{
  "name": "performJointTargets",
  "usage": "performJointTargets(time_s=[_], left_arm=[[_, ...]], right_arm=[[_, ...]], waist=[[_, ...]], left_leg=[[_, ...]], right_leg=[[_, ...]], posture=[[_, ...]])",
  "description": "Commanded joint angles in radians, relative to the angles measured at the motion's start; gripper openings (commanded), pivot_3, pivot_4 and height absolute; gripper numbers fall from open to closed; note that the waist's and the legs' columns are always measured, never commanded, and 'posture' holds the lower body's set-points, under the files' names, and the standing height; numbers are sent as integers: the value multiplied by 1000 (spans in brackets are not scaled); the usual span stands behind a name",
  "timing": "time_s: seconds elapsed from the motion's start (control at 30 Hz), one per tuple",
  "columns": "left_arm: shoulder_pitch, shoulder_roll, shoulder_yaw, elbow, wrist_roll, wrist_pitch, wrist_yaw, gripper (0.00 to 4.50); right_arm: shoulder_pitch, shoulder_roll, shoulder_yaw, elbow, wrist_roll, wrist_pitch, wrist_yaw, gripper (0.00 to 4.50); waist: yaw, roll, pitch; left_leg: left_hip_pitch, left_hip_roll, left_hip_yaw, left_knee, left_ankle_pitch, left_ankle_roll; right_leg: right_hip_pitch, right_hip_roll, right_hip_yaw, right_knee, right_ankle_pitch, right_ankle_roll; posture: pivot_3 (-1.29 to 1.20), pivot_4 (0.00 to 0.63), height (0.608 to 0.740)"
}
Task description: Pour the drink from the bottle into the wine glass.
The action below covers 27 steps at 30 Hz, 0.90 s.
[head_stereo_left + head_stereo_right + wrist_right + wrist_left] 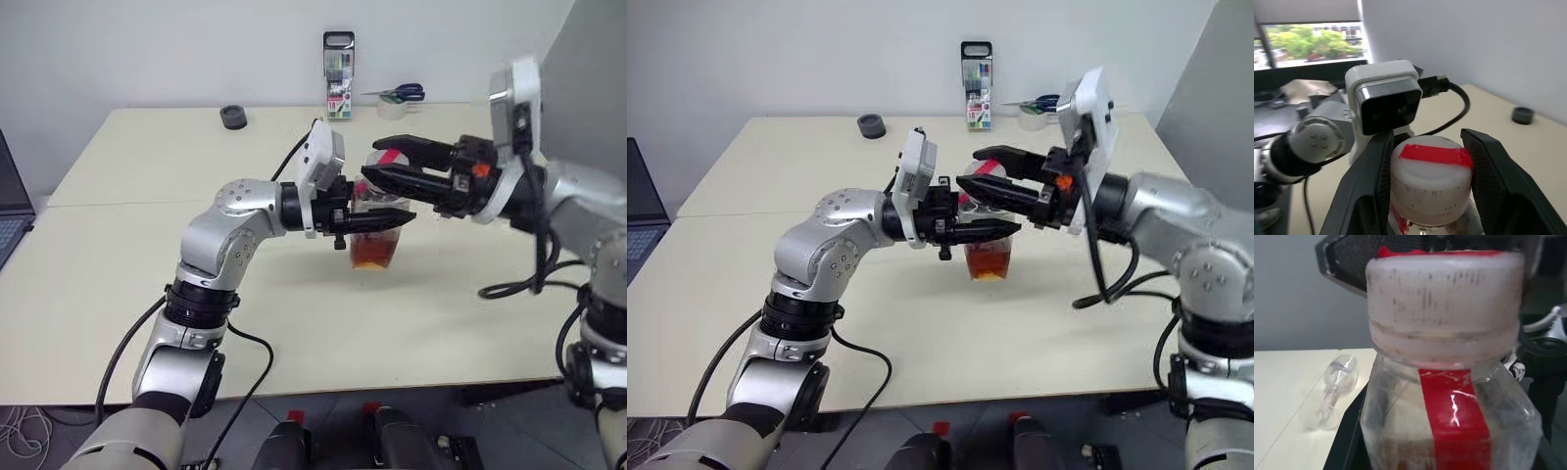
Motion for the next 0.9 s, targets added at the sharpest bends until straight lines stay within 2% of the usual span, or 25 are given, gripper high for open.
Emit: performJointTargets(time_s=[0.03,0.13,0.27,0.37,0.4,0.5,0.63,0.73,0.9], left_arm=[[-16,21,30,-38,-35,2,-28,1767],[-28,31,34,-20,-32,-5,-38,1767],[-39,36,38,-2,-26,-14,-44,1767],[-39,44,31,8,-8,-31,-46,1767],[-36,46,30,15,-2,-39,-46,1767],[-34,50,30,33,11,-58,-46,1767],[-42,48,36,49,14,-65,-44,1767],[-49,43,36,59,17,-69,-42,1767],[-63,31,31,80,25,-81,-41,1767]], right_arm=[[-62,-26,-11,107,-54,-64,110,1849],[-74,-32,17,144,-103,-97,175,1849],[-75,-33,16,166,-129,-106,196,3219],[-53,-49,-4,131,-151,-101,156,4251],[-29,-62,-14,93,-156,-93,136,4474],[50,-75,-71,-33,-99,-26,51,4474],[103,-26,-132,-184,18,44,-136,4474],[87,37,-118,-239,31,45,-271,4474],[75,103,-71,-261,-6,17,-365,4474]], waist=[[0,0,0],[1,0,0],[1,0,0],[2,0,0],[2,0,0],[4,0,0],[4,0,0],[0,0,0],[2,0,0]], left_leg=[[0,0,0,0,0,0],[0,0,0,0,0,0],[-1,-1,0,0,1,-3],[-1,-1,-1,0,2,-3],[-1,0,-1,0,2,-3],[-2,0,-2,0,2,-3],[-3,-1,-2,0,2,-3],[-2,0,-2,0,2,-3],[-2,-1,-2,0,2,-4]], right_leg=[[0,0,0,0,0,0],[0,0,0,0,0,0],[0,-1,0,0,0,0],[-1,-2,0,0,0,0],[-1,-3,0,-1,0,0],[-1,-4,1,-1,0,0],[-1,-5,1,-1,0,0],[-1,-5,1,0,0,0],[-1,-5,1,0,0,0]], posture=[[0,150,740],[0,150,740],[0,150,740],[0,150,740],[0,150,740],[0,150,740],[0,150,740],[0,150,740],[0,150,740]])
